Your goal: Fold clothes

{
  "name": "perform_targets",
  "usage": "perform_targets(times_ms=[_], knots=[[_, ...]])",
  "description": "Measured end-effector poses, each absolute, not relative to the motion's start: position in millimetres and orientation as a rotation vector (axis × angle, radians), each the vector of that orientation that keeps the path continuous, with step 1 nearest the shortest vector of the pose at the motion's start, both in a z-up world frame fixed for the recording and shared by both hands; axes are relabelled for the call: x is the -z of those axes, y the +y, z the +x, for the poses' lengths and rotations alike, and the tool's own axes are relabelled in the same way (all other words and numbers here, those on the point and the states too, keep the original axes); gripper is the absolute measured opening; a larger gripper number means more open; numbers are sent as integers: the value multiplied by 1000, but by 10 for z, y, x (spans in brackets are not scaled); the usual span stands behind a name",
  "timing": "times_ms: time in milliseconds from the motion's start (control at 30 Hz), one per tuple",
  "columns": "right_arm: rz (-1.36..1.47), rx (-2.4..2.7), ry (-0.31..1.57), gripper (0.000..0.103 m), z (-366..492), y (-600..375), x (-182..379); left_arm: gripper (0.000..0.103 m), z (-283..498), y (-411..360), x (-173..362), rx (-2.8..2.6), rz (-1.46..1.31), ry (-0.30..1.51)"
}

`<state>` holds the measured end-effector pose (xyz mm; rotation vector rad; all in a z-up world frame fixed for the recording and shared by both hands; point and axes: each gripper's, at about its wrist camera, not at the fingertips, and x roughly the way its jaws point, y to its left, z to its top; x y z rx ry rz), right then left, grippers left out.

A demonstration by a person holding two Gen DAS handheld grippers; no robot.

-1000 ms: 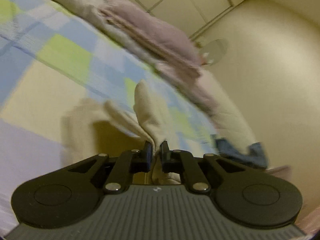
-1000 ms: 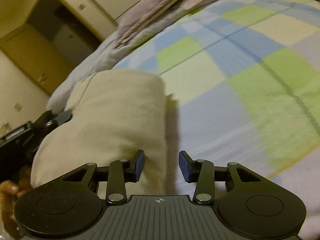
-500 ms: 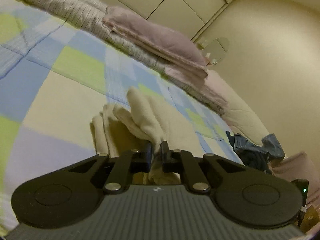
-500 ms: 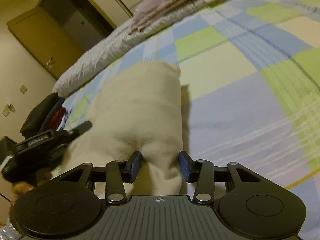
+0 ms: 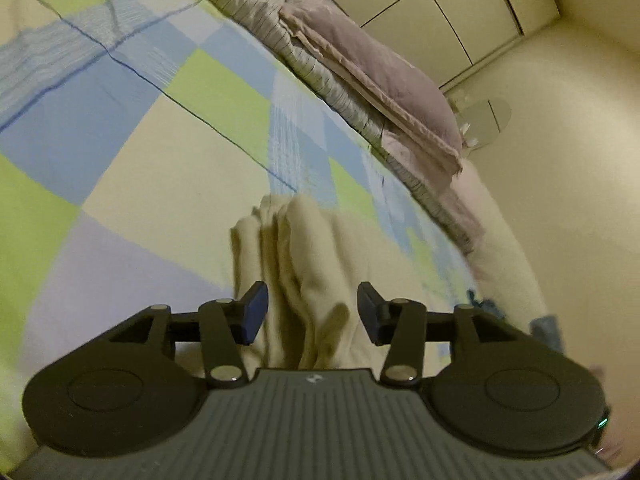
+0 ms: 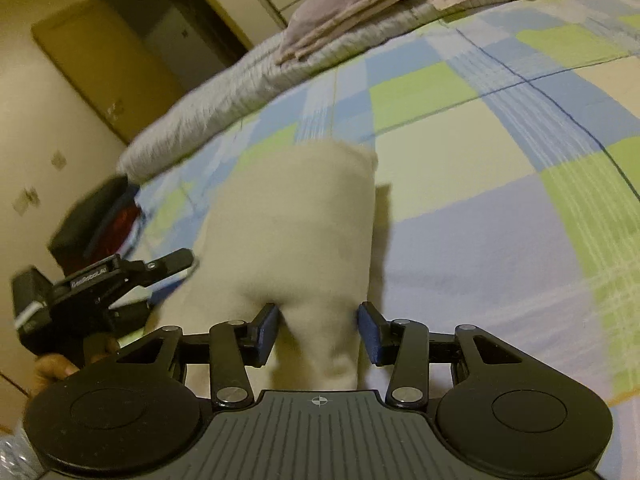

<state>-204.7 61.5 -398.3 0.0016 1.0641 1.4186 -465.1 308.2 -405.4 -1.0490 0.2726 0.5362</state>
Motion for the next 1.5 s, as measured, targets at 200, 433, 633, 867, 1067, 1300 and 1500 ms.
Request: perform_targets(times_ms=[200, 433, 633, 867, 1067, 1300, 1500], knots=[[-7, -1464, 1056, 43, -1991, 625, 3919, 4, -4431, 3200, 4099, -494, -1052, 267], [5, -1452, 1043, 43, -2092, 565, 4033, 8, -4446, 3002, 4172, -622, -807, 366], [2, -1426, 1024, 44, -2195, 528, 4012, 15, -4472, 2795, 3948, -736, -737, 383], [-33, -1448, 886, 44, -2369, 138, 3877, 13, -4707, 1949, 3604, -639, -604, 385], [-127, -1392, 925, 44, -2538, 270, 4081, 2, -4626, 1845, 4002, -731, -712, 481], [132, -1407, 1100, 44, -2276, -148, 4033, 16, -5073, 1372, 3762, -723, -926, 300], [398, -1357, 1331, 44, -2115, -120, 4381, 18, -5130, 1266, 4059, -687, -1166, 257]])
